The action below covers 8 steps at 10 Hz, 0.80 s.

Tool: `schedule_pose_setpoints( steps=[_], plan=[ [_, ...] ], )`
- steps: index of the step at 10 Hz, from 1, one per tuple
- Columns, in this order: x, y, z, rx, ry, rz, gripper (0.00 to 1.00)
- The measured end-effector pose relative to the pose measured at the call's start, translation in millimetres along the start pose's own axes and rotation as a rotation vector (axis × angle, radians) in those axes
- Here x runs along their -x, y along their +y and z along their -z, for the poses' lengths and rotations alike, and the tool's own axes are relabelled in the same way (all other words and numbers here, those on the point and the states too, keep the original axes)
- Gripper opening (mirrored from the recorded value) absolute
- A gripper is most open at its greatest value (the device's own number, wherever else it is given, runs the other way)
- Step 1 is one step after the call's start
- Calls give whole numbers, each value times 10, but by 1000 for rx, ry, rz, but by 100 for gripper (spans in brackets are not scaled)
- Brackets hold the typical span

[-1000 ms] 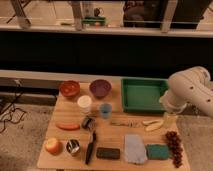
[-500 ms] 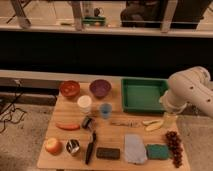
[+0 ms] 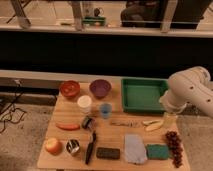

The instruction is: Place eraser in red bowl

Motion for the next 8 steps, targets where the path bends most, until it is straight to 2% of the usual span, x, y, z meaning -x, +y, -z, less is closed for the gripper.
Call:
schedule_pose_setpoints(
  steps=[8],
  plan=[
    [151,145,-98,14,3,-3,80]
  ],
)
